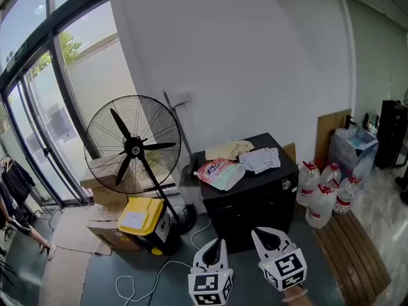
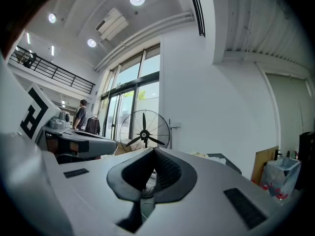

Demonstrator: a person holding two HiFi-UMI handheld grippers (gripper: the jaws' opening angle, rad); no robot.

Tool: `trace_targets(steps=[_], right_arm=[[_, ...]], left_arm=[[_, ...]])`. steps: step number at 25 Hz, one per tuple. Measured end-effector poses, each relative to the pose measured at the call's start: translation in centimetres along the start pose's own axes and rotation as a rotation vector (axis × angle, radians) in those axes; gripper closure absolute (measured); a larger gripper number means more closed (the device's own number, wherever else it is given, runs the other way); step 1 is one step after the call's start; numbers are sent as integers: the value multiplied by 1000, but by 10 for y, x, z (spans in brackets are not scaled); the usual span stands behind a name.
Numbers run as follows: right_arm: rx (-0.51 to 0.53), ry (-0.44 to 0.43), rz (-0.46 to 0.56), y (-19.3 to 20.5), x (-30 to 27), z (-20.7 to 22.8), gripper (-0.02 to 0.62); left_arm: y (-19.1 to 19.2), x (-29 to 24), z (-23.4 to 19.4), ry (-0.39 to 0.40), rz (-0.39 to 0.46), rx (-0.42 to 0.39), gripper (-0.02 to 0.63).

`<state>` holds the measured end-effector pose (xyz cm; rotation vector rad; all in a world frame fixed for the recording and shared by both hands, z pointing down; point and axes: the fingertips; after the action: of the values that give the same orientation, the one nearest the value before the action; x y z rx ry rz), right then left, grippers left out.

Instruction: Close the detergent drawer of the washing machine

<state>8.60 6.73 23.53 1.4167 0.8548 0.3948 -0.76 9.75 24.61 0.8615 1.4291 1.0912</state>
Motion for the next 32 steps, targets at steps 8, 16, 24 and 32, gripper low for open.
trace_targets(steps=[8,16,24,32], right_arm=[[-14,-12,-22,9,0,14,571],[-34,3,-37,11,-6,28,571],[-55,37,-51,17,-11,32,571],[-63,56,-42,13,-19,28,571]], left_arm=[[11,-12,12,0,-33,8,591],[6,-24,13,13,-45,-4,591],[11,-32,11,44,-63,-16,591],[7,-35,1,71,-68,-34,591]])
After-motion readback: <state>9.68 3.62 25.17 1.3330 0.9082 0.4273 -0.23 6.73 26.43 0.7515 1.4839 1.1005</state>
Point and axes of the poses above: the fingertips, and each gripper's own axes: x backward along the fingers, z to its right, y out of its underside, and after that the axes turned 14 degrees about -z, right-handed
